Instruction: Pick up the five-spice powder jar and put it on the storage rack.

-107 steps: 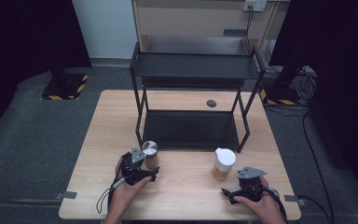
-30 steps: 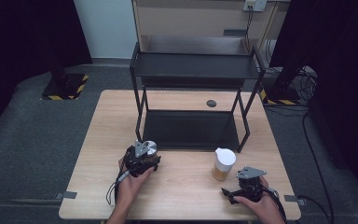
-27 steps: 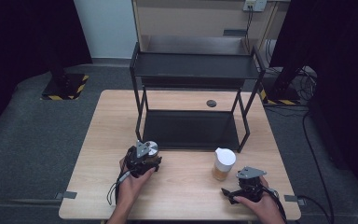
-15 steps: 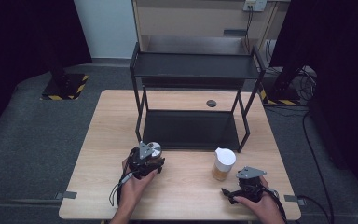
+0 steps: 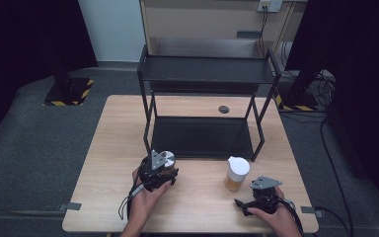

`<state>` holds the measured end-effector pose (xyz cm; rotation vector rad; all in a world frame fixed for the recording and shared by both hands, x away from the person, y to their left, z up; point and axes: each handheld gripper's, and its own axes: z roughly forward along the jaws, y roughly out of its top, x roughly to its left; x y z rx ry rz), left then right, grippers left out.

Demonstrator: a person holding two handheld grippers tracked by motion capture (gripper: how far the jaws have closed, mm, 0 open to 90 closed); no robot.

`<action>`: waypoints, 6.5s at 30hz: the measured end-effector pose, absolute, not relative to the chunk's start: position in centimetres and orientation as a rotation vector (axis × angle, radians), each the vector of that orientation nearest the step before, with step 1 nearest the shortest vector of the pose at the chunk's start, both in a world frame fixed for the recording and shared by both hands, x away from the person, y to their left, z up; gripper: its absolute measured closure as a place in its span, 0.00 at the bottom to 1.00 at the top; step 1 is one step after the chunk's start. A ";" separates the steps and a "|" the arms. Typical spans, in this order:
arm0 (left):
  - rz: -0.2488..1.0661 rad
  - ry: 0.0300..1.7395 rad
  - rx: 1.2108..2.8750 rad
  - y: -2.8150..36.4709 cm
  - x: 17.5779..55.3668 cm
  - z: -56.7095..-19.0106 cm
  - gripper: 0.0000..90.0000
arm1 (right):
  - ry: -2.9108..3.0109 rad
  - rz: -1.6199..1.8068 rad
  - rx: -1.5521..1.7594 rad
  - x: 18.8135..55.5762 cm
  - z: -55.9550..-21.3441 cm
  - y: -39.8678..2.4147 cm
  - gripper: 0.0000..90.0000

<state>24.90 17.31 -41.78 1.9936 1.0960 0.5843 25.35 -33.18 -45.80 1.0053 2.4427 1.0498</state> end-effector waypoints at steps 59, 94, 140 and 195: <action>0.639 1.106 1.984 13.7 31.9 -40.3 0.33 | 2.442 1.049 1.004 25.3 -45.8 -33.2 0.02; 0.626 1.142 1.990 11.6 36.8 -42.6 0.33 | 2.442 1.050 1.005 25.3 -45.8 -33.2 0.02; 0.662 1.143 2.027 11.2 35.2 -41.9 0.08 | 2.442 1.049 1.005 25.3 -45.8 -33.2 0.02; 0.588 1.085 2.177 16.0 26.8 -40.2 0.07 | 2.443 1.050 1.004 25.3 -45.8 -33.2 0.02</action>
